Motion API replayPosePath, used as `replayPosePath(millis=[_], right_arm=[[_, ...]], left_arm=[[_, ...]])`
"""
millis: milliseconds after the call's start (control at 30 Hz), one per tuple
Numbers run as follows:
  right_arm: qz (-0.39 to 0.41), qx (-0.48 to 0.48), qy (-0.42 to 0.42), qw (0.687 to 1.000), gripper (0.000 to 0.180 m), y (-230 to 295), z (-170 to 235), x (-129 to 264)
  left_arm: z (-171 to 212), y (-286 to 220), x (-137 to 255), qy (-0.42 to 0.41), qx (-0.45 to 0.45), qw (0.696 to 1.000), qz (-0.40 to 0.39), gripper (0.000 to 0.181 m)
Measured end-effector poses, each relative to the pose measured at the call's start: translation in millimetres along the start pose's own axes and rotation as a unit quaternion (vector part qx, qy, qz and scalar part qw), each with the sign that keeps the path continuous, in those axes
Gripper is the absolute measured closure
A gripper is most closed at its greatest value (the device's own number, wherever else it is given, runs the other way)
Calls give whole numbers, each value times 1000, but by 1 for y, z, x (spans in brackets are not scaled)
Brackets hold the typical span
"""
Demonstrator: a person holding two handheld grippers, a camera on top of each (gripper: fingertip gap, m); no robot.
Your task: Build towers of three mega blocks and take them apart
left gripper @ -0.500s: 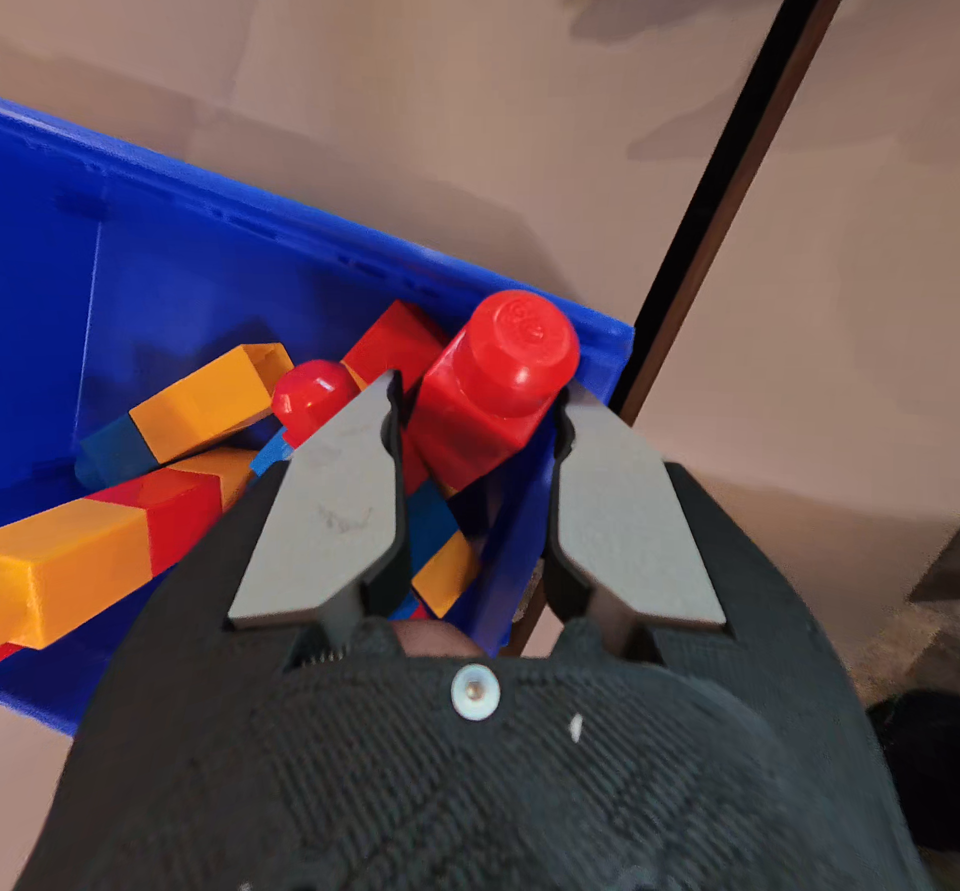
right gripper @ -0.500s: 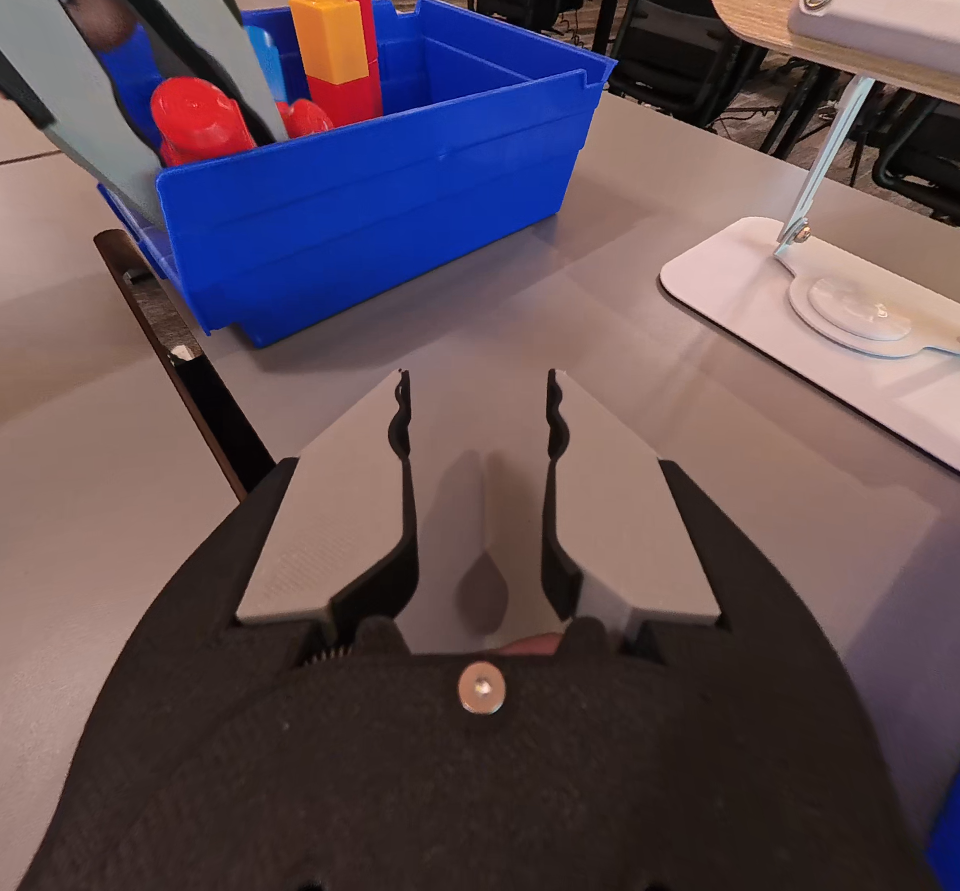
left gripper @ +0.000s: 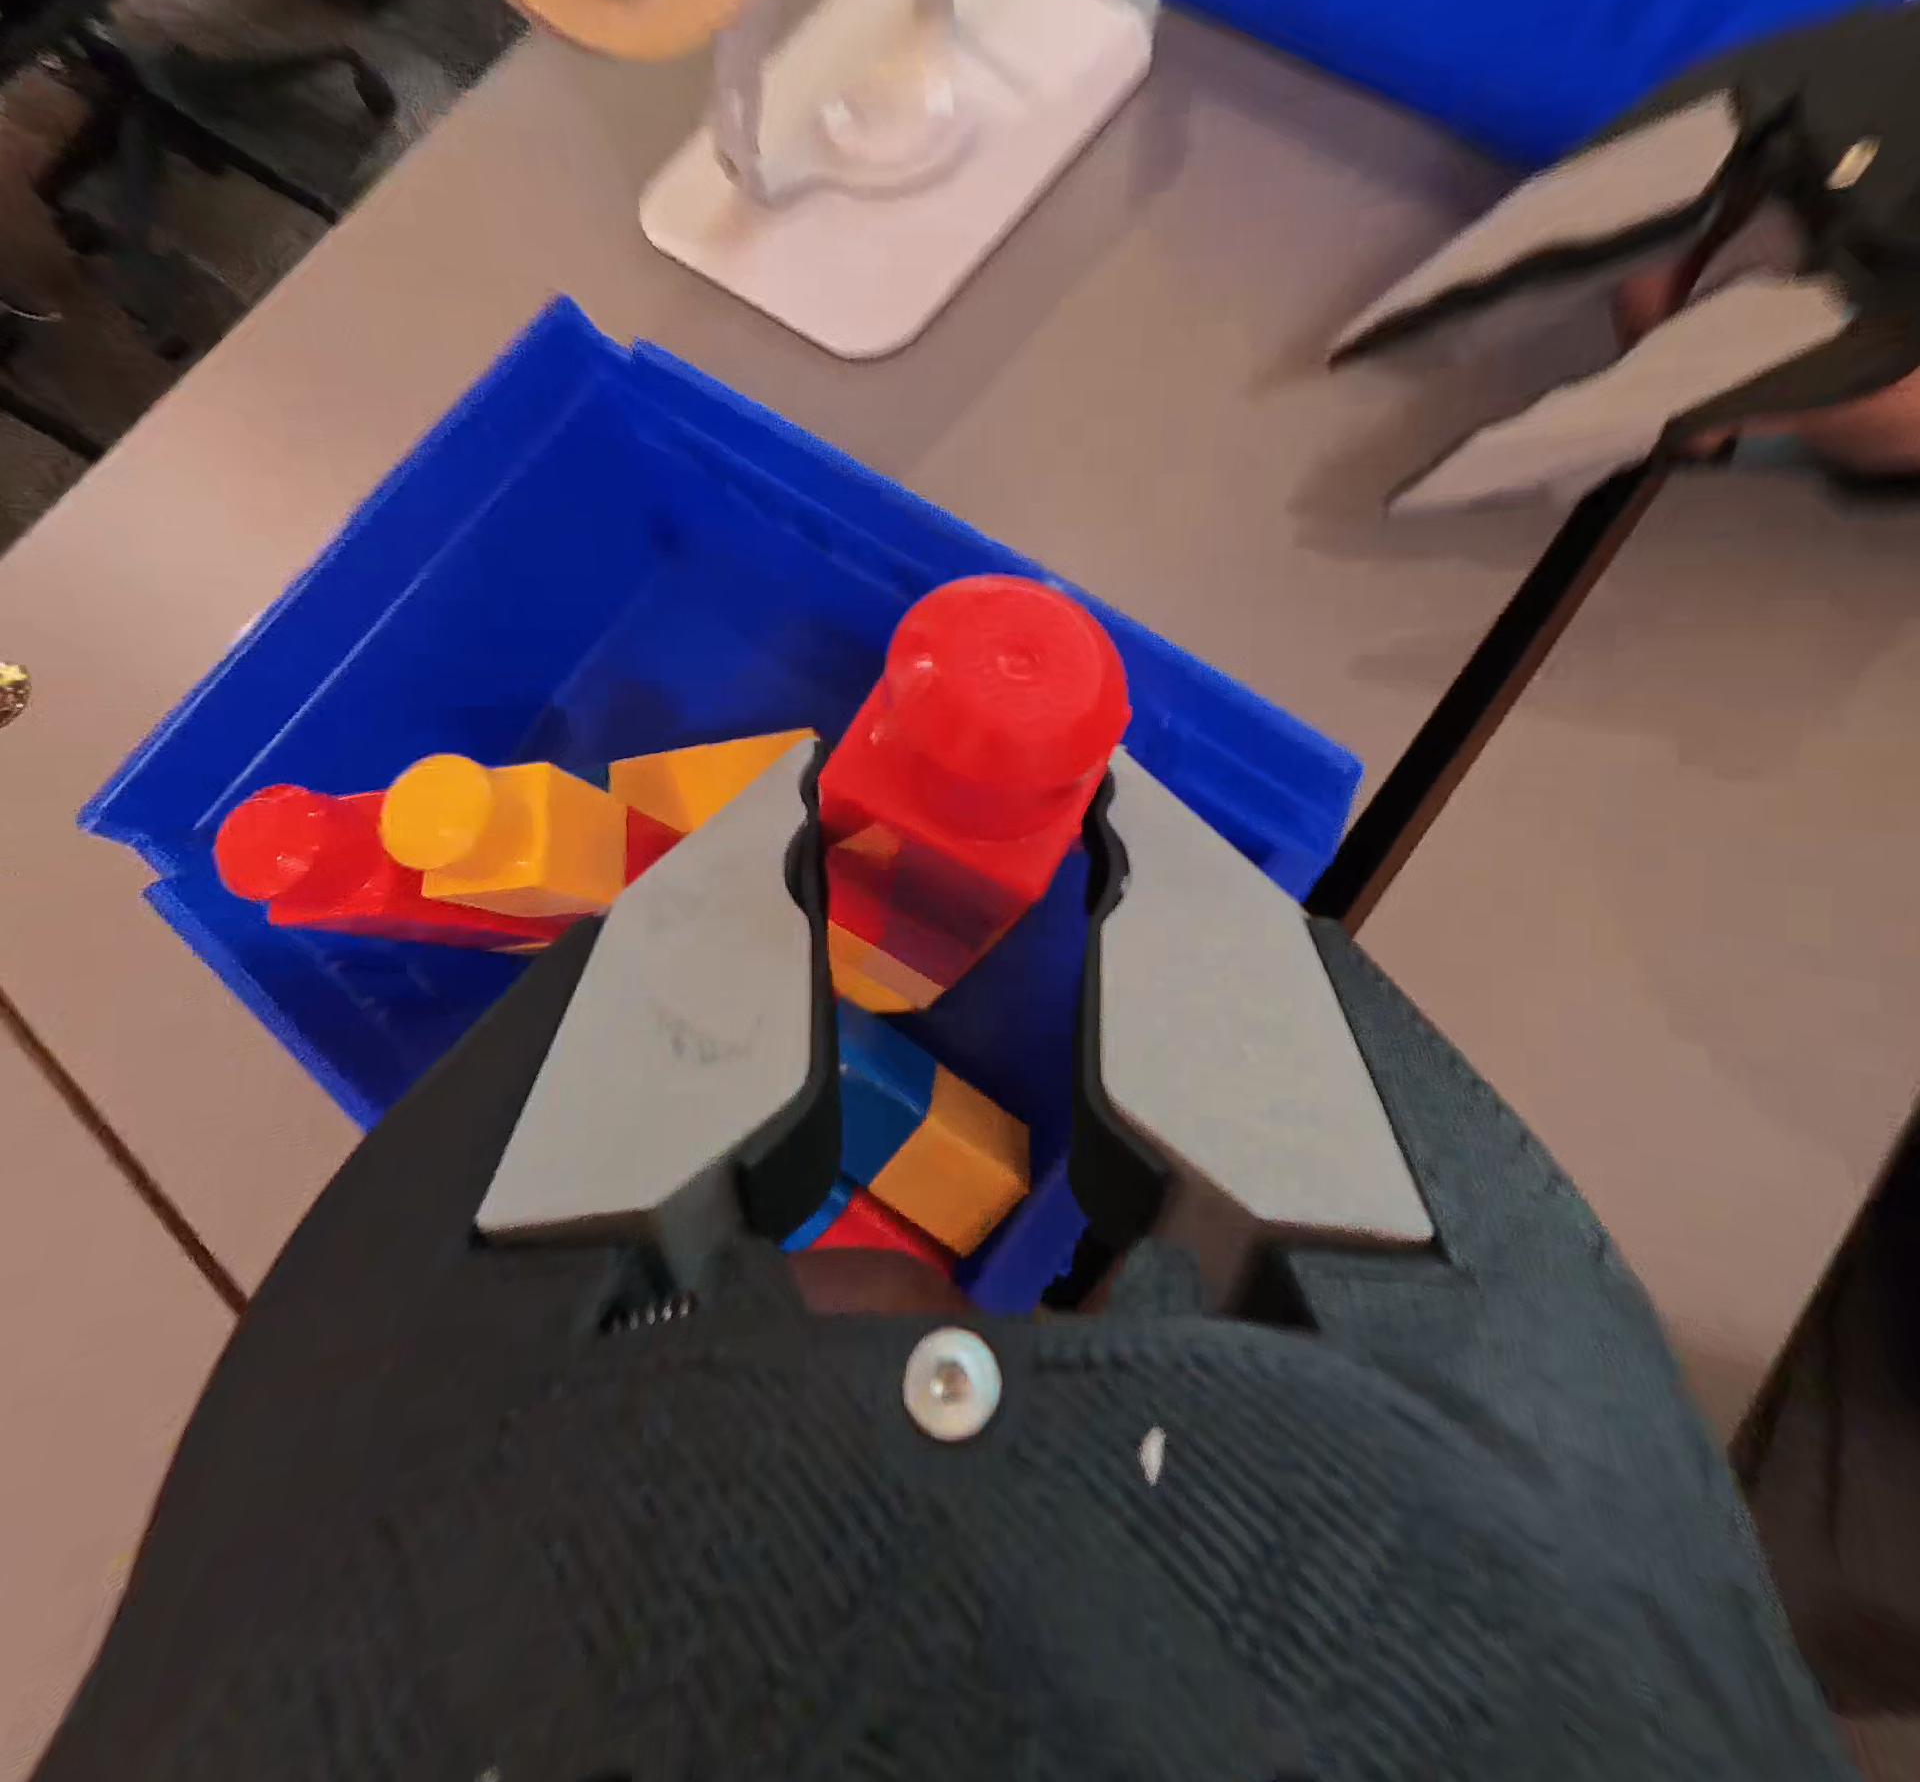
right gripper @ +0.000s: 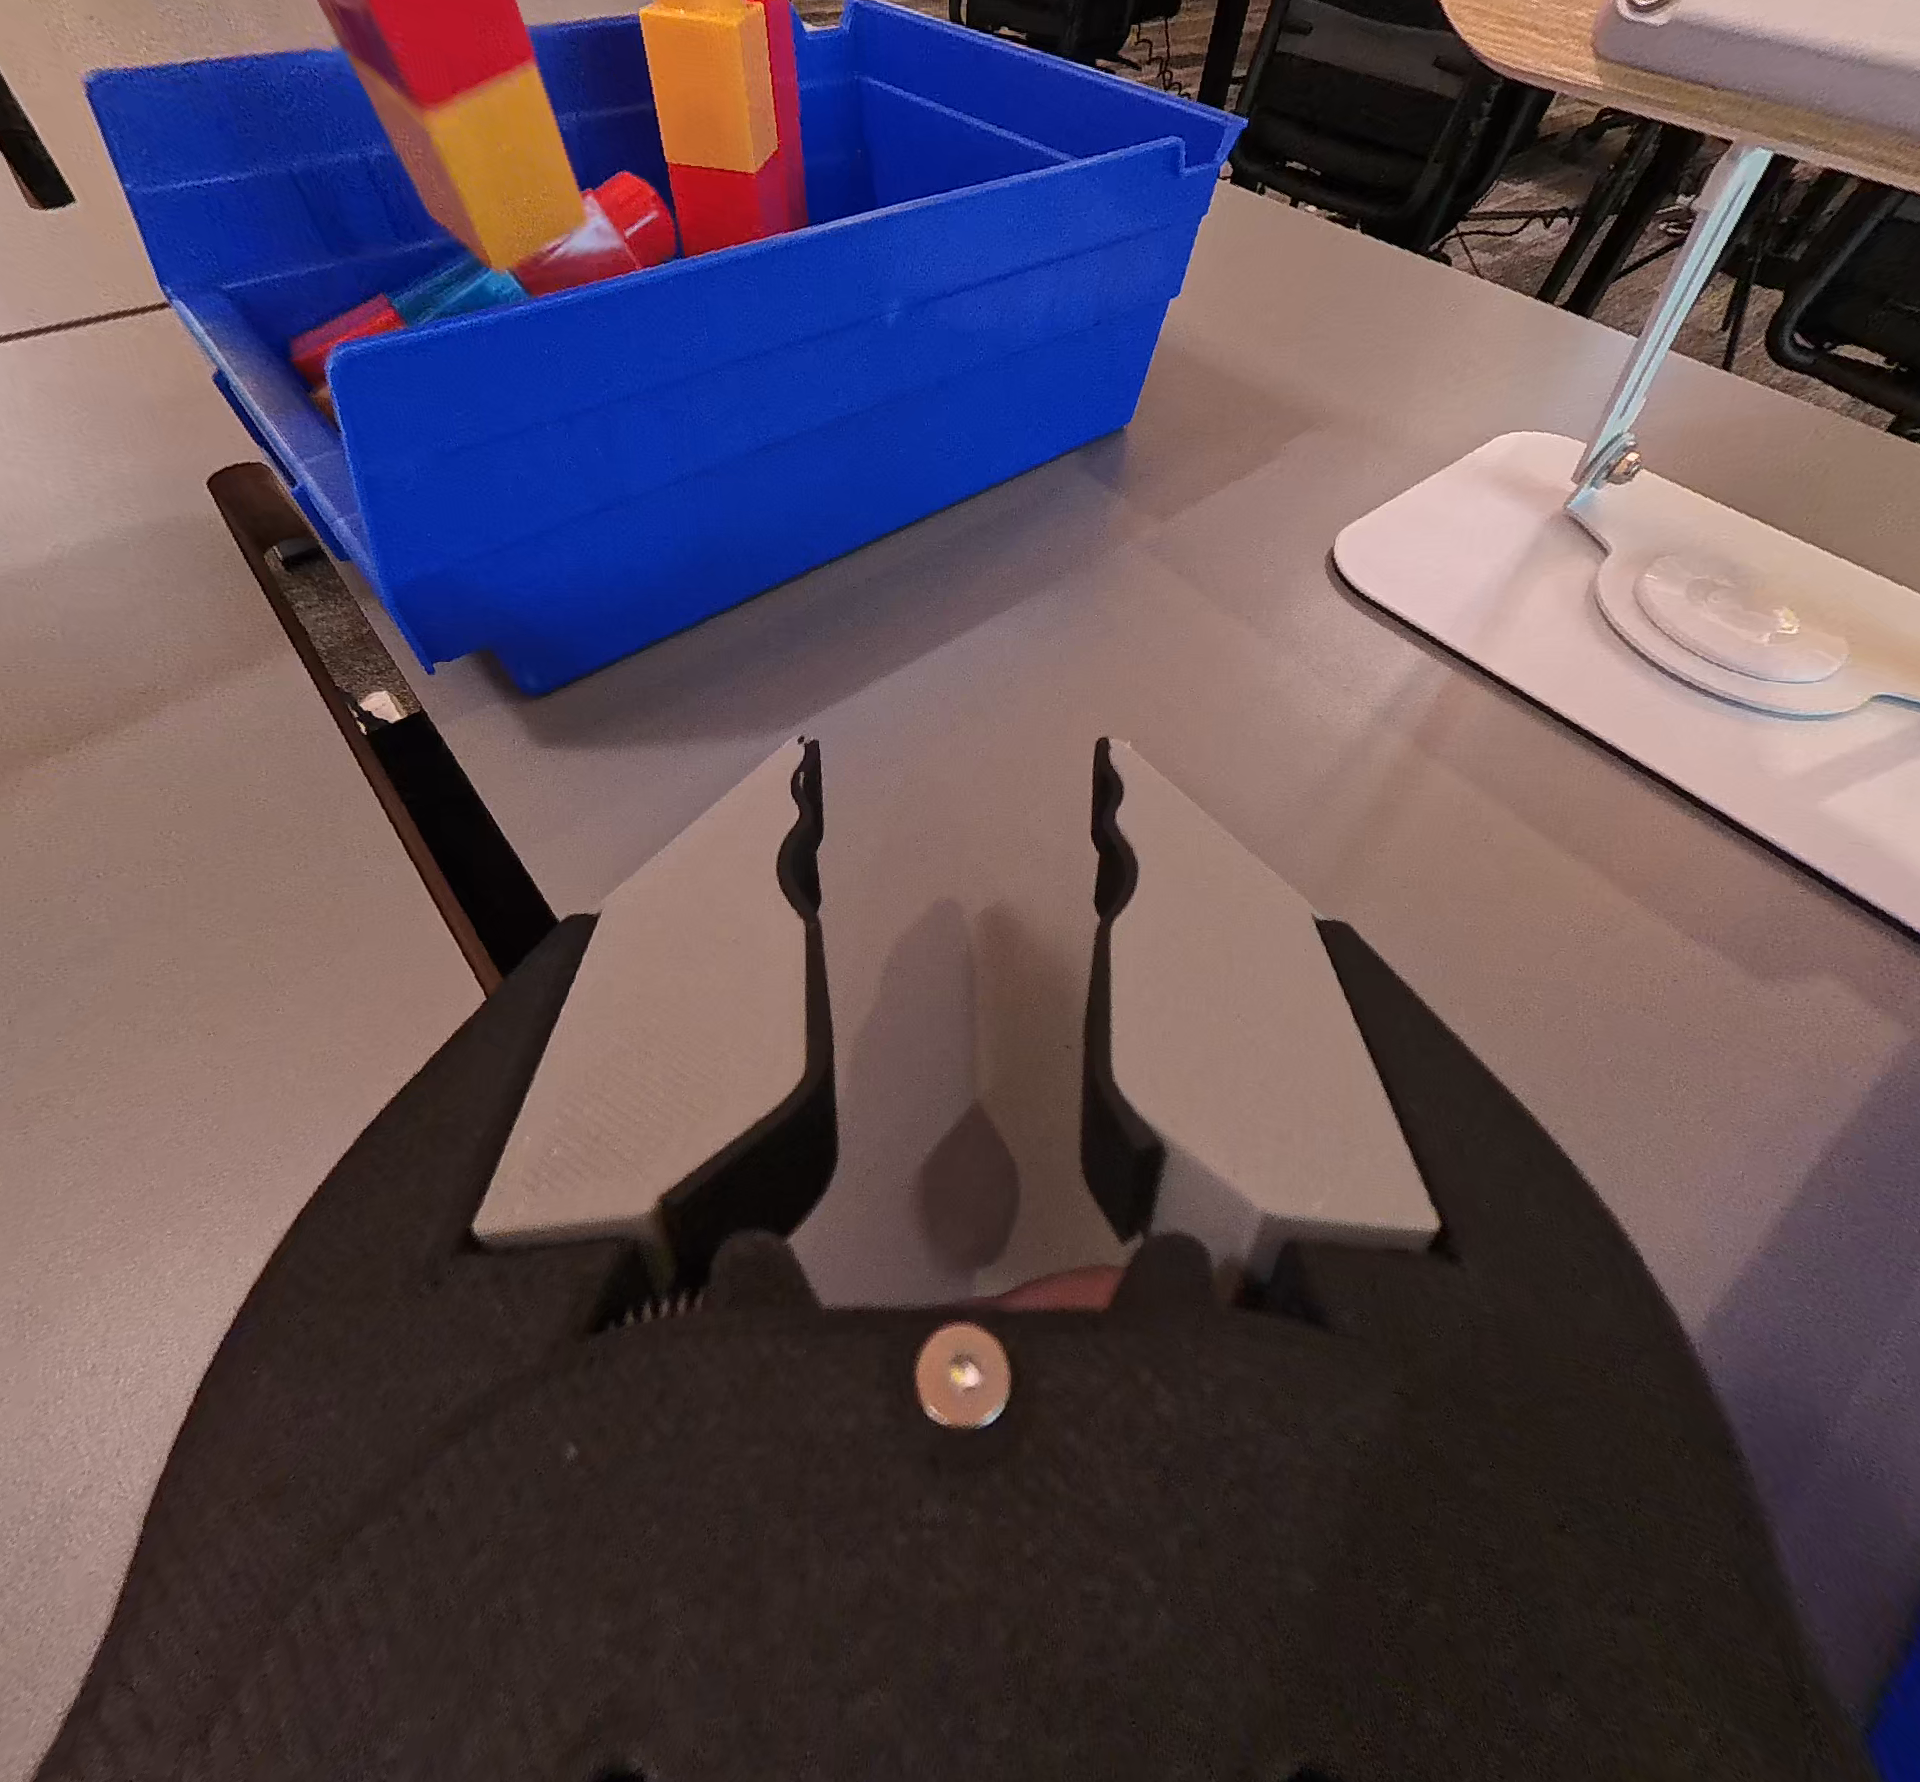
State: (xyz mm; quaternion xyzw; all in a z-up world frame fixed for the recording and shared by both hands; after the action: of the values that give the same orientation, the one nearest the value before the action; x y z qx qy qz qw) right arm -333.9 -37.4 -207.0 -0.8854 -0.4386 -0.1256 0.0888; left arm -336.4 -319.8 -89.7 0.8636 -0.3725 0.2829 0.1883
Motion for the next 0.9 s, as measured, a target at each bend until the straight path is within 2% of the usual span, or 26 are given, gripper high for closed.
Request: replayPosePath(millis=[33,167,300,467,600,800,900], right_arm=[[0,1,0,1000,131,0,0,0],[-4,0,-4,1000,130,1,-1,1],[-34,4,-30,999,127,5,-7,6],[-90,20,-90,992,123,14,-20,20],[-106,19,-117,987,121,13,-26,28],[-135,-8,-139,981,112,7,-27,34],[-144,-11,-133,980,114,8,-26,31]], left_arm=[[-4,1,6,-20,19,1000,4,132],[-20,-6,18,-76,58,995,19,133],[-39,-27,8,-83,59,994,33,133],[-61,-57,-18,-88,67,990,88,133],[-74,-81,-42,-93,53,985,135,133],[-71,-107,-82,-76,36,973,214,133],[-69,-115,-93,-70,30,968,239,133]])
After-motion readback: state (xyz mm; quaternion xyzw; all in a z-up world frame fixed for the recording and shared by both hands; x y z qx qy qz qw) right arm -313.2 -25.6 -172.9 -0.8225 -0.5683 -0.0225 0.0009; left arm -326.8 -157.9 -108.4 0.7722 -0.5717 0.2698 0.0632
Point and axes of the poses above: each gripper's, where its closed fingertips meet, x back along the fingers, z out of its underside, y = z × x across the jaws, the point moved 9 cm from there along x, back along the fingers, and after that the axes turned 3 degrees about -y, right-handed, at the moved point
